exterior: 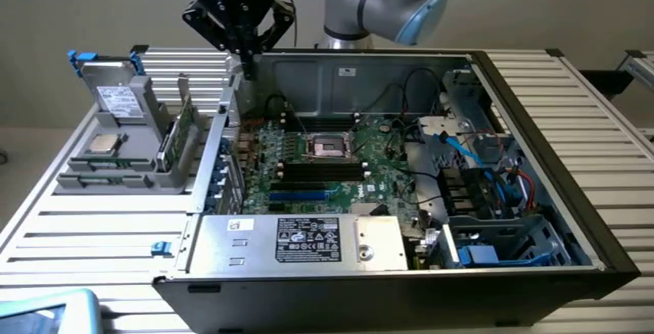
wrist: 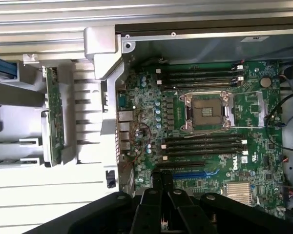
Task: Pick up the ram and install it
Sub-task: 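Reach for the ram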
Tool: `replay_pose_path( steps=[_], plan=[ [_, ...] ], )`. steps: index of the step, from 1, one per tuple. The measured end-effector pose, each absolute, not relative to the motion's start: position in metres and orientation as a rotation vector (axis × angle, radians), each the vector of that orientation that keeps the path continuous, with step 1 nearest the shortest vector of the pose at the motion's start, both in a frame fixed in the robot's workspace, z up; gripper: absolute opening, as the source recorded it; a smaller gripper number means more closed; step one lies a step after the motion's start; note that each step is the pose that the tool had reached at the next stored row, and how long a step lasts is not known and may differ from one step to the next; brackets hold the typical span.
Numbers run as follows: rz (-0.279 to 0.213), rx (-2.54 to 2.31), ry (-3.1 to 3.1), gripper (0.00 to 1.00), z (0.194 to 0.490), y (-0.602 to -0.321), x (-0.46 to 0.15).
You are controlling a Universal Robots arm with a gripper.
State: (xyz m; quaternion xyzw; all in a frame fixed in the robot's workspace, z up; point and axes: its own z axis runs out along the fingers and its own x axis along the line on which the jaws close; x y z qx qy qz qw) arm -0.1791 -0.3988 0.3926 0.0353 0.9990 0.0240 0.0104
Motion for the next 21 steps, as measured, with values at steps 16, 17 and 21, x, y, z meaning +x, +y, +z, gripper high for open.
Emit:
replay_pose_path(
  steps=[16,17,21],
  plan=[
    [0.075,0.110,3.118,0.11,0.393,-0.399,-0.252],
    [0.075,0.110,3.118,0.11,0.393,-0.399,-0.257],
    [0.075,0.110,3.118,0.11,0.393,-0.399,-0.274]
  ],
)
